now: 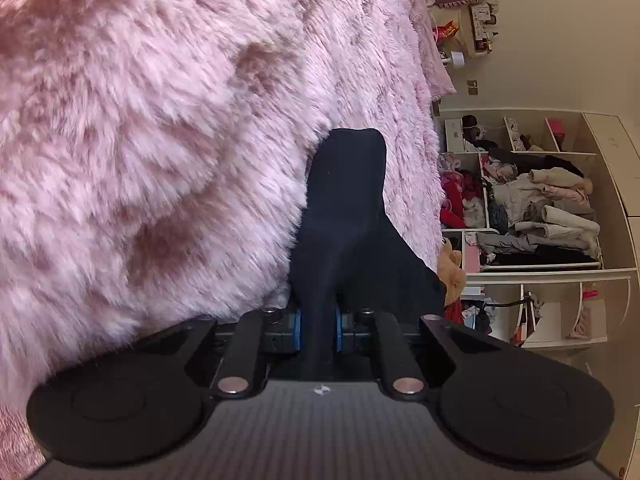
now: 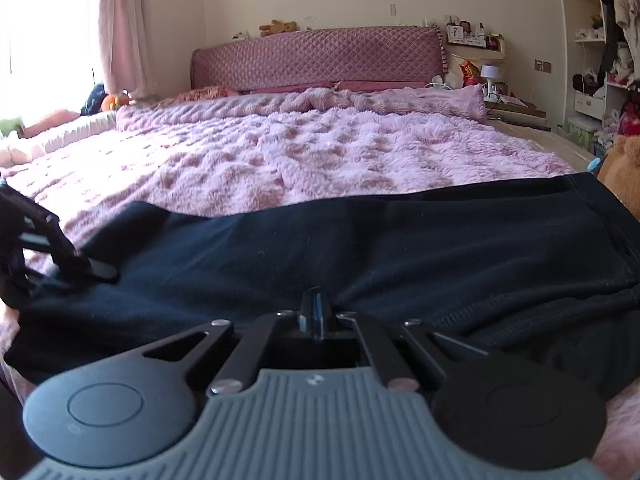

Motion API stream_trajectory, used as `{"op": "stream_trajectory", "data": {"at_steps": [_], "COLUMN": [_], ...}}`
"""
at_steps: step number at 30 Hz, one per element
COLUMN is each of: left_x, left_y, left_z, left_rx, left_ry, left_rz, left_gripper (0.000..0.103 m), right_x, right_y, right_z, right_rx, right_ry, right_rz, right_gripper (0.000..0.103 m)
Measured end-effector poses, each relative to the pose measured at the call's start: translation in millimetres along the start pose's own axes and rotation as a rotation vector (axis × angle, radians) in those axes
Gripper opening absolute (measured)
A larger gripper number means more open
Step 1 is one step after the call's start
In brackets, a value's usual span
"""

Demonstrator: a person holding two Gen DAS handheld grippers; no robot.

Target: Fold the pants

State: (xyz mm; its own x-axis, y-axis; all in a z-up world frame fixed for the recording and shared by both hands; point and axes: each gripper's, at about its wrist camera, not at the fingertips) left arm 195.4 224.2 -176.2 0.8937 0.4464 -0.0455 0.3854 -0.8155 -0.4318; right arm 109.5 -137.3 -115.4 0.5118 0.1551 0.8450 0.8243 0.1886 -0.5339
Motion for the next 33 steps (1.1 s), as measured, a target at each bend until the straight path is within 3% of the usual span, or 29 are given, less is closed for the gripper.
{"op": "stream_trajectory", "data": {"at_steps": [5,10,13,19,23,29,33], "left_x": [-12.1,-18.2,-19.0,-20.2,-28.2,-39.4,-50.4], "left_y": [-7.7,-14.5,-12.8,-9.3,-16.3,-24.0,-26.6], "left_z": [-33.7,-39.3,-39.4,-40.0,-53.6,-87.4,-119.6], "left_rx": [-0.019,-0.042,-0.016,0.003,-0.043,-0.083,-0.065], "left_ry": [0.113,0.106,0.101,0.086,0.166,0.194,0.237], "left_rz": [-0.041,-0.054,-0.057,-0.061,-0.081,-0.096,-0.097], "left_gripper": [0.01,0.01,0.01,0.01,0.009,0.009,0.009], "right_x": [-2.0,9.0,-0.9,-8.8,7.3,18.8,20.1], "right_y": [7.4,-26.6,-45.8,-41.8,-64.9,-89.6,-94.6], "right_z": [3.2,4.5,10.7,6.5,-24.2,-75.8,-101.7], "right_rx": [-0.031,-0.04,-0.05,-0.014,0.079,0.01,-0.017], "right_ry": [-0.001,-0.011,-0.032,-0.04,0.086,0.297,0.404], "right_rz": [0.044,0.108,0.145,0.205,0.122,-0.036,-0.061], "right_gripper": [0.0,0.0,0.0,0.0,0.0,0.006,0.006]}}
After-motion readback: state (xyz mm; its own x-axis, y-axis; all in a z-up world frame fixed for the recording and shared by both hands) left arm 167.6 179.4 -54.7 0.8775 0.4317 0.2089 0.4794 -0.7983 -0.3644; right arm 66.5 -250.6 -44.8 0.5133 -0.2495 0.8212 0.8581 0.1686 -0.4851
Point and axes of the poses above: each gripper's, at about its wrist camera, not at the fingertips, and y roughly the way its jaws point, z to its left, x to its top, and after that the axes turned 4 degrees about -y, right-handed
